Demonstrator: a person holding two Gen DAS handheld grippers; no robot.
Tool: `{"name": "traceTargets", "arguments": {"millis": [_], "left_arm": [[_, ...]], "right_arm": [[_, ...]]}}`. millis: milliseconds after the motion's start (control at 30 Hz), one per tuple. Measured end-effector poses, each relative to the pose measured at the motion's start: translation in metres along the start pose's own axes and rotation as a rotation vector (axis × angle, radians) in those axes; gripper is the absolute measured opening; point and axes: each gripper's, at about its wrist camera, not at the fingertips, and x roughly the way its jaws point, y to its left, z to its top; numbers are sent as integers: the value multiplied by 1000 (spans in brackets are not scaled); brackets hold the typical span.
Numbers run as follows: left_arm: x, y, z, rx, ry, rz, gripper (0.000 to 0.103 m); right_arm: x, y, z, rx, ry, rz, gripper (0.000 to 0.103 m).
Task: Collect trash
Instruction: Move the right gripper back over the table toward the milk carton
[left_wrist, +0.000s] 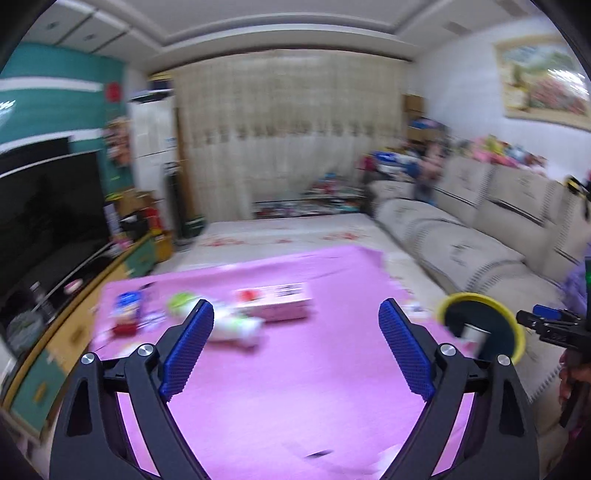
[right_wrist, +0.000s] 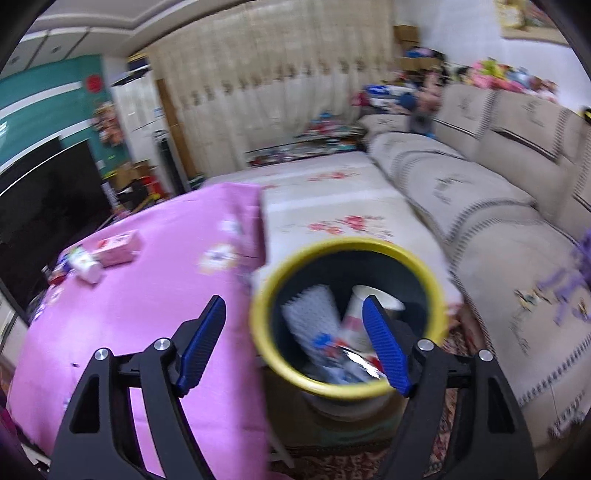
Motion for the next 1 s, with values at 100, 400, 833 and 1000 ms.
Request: {"name": "traceTargets", "arguments": {"millis": [100,400,833,1000], "left_arm": [[-17,43,-9,-51,-2,71,90],[-42,121,-36,-136,10,146,90],[-25,134,-50,-158,58,133,90],[-19,147,-55,-183,71,147,90]], "right_arm": [[12,42,13,-64,3,62,73],[64,172,56,-206,62,252,76],[177,322,80,-284,227,267,80],[209,354,72,-334,229,190,80]]}}
